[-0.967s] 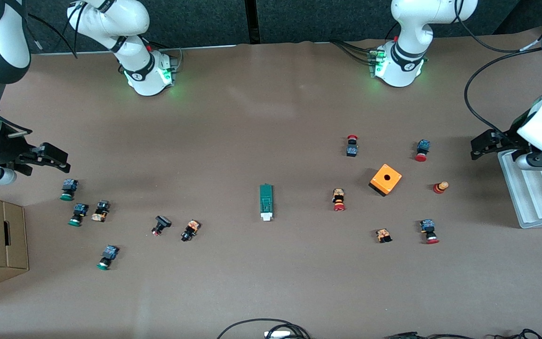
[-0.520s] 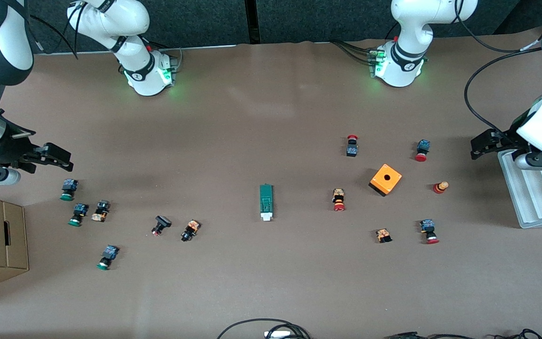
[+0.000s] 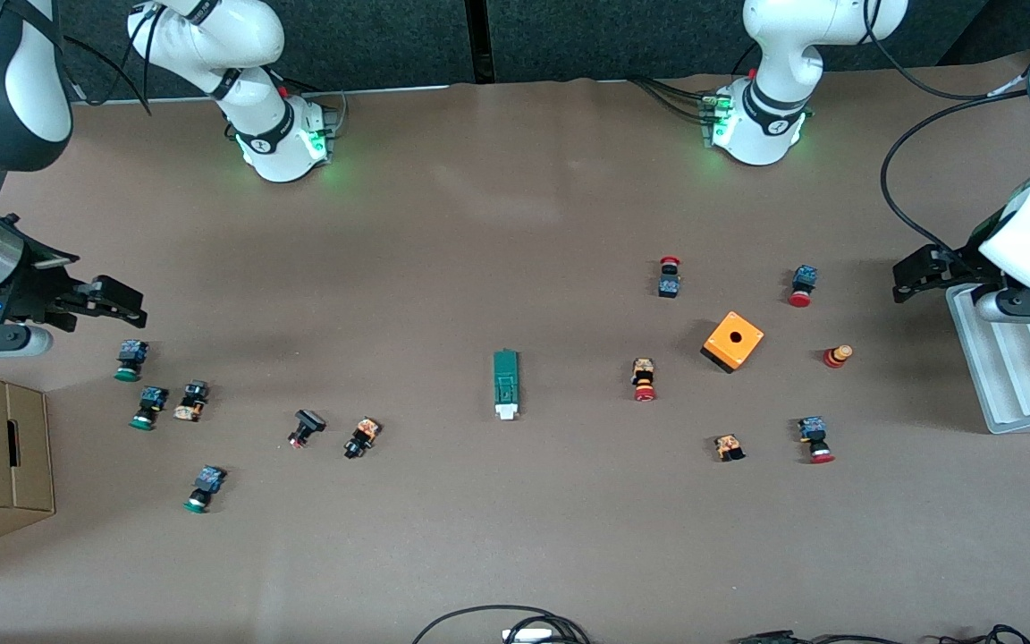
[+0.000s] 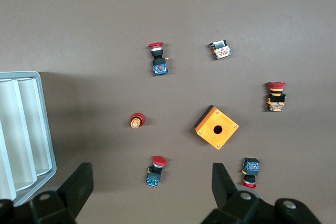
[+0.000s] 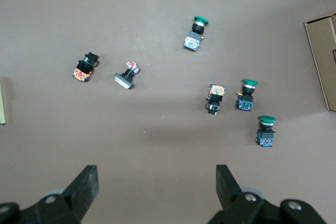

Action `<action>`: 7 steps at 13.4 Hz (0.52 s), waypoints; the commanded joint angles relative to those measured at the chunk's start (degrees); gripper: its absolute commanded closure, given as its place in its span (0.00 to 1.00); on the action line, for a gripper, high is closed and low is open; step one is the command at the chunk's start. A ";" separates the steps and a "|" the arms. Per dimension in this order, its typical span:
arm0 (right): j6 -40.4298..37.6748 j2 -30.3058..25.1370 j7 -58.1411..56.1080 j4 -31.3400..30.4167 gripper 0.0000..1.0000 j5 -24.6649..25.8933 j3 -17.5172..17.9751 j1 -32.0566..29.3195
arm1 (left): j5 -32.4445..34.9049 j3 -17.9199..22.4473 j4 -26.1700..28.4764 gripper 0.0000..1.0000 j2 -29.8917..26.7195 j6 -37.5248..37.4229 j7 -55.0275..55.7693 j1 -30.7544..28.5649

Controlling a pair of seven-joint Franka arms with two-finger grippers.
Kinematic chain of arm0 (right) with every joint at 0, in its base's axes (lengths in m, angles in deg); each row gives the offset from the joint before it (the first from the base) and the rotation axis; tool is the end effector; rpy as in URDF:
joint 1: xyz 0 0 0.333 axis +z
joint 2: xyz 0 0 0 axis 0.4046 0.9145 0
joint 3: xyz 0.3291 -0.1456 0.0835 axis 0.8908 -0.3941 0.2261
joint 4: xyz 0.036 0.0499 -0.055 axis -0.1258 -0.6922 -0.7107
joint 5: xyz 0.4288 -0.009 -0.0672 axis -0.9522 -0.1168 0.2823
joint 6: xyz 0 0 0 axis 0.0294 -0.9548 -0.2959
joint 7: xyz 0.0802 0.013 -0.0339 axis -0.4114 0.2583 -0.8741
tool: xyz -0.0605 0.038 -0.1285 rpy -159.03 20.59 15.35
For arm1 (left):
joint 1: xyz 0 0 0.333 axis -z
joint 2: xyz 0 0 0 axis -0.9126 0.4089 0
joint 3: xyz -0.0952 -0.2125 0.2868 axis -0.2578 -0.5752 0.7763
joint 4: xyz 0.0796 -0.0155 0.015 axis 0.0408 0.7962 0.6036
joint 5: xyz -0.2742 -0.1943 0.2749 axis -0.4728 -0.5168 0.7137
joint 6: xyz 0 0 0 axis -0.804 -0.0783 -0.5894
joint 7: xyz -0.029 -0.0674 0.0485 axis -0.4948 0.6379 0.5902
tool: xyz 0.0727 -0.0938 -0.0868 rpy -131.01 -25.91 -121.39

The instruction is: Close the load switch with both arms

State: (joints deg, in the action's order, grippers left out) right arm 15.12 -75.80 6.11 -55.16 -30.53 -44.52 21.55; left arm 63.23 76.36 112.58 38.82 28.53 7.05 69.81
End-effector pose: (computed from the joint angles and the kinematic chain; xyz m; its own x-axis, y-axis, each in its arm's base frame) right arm 0.6112 0.0016 0.5705 1.0000 -0.0020 -0.0030 -0.0020 -0.9999 -0.0127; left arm 0.6040 -0.0087 0.5711 0.9974 -0.0717 0.0086 -0.0717 -0.9974 -0.0008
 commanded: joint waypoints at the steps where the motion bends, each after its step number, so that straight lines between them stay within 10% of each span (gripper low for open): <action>1: -1.06 0.62 0.76 1.85 0.00 -0.10 -0.14 0.47 | 0.67 0.40 -0.67 0.00 -0.27 -1.09 -0.68 0.54; 7: -3.43 0.80 0.68 3.26 0.00 -0.28 -0.22 0.38 | 0.67 0.40 -0.67 0.00 -0.27 -1.09 -0.76 0.54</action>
State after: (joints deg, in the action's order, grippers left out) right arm 13.39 -75.65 6.11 -53.58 -30.53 -44.59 21.76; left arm 63.23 76.36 112.56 38.82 28.52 6.99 69.81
